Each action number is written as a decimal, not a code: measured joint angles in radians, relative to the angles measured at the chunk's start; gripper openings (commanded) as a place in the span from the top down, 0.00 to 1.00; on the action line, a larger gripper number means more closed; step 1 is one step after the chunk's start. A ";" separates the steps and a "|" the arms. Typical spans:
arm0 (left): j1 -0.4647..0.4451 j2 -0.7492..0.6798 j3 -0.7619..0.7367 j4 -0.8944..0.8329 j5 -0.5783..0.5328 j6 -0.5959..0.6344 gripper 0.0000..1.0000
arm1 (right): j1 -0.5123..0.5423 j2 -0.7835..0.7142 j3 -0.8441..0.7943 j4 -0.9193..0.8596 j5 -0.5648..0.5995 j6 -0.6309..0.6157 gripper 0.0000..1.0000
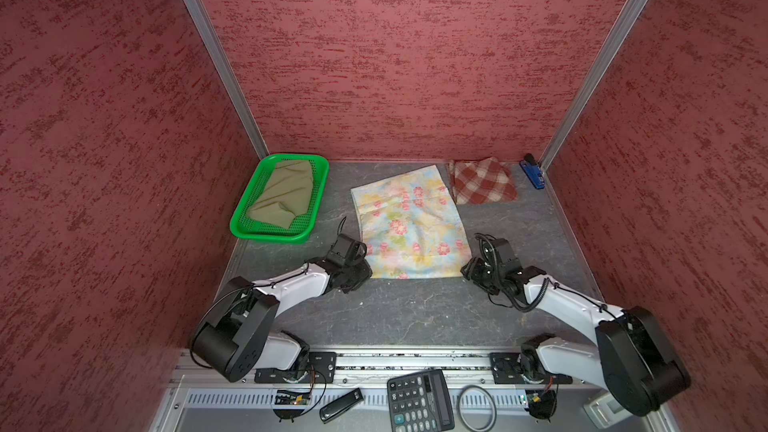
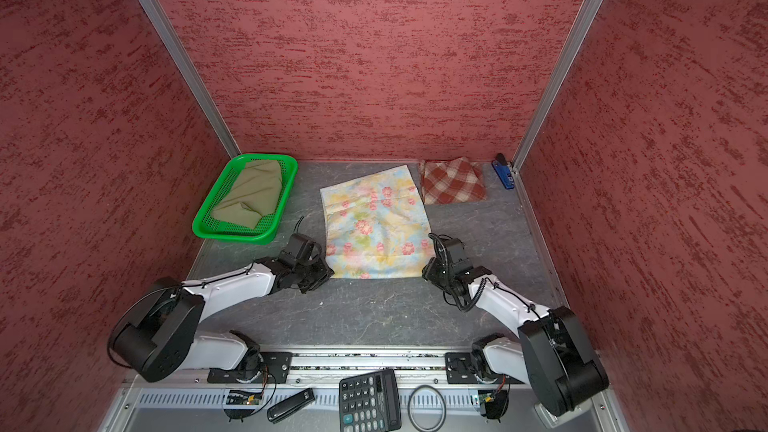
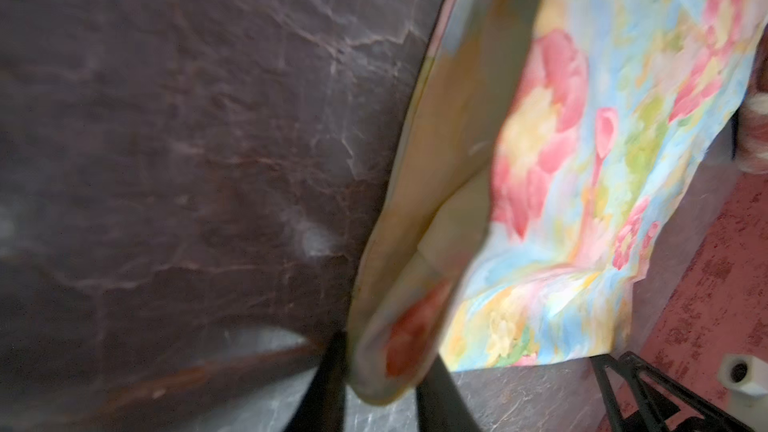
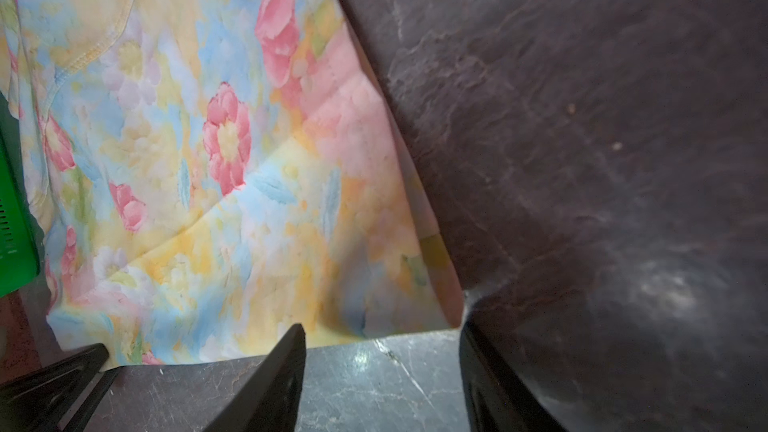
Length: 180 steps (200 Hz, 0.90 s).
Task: Fold and stack the skirts
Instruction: 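Hold the floral skirt's near edge with both grippers, adjusting it flat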
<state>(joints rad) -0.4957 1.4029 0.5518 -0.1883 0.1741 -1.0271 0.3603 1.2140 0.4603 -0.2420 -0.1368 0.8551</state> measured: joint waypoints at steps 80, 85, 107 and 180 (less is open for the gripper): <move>-0.034 0.008 0.080 -0.123 -0.180 0.166 0.82 | -0.048 0.045 -0.011 0.079 0.010 -0.022 0.61; -0.036 -0.004 0.082 -0.139 -0.189 0.176 0.82 | -0.048 0.051 -0.010 0.086 0.010 -0.025 0.63; -0.037 -0.054 0.081 -0.189 -0.219 0.209 0.76 | -0.050 0.072 -0.009 0.114 0.007 -0.026 0.69; -0.036 -0.089 0.023 -0.232 -0.241 0.229 0.45 | -0.050 0.036 -0.009 0.065 0.006 -0.088 0.53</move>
<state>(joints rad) -0.5316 1.3144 0.5747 -0.4202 -0.0666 -0.7979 0.3103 1.2503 0.4515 -0.1772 -0.1307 0.7670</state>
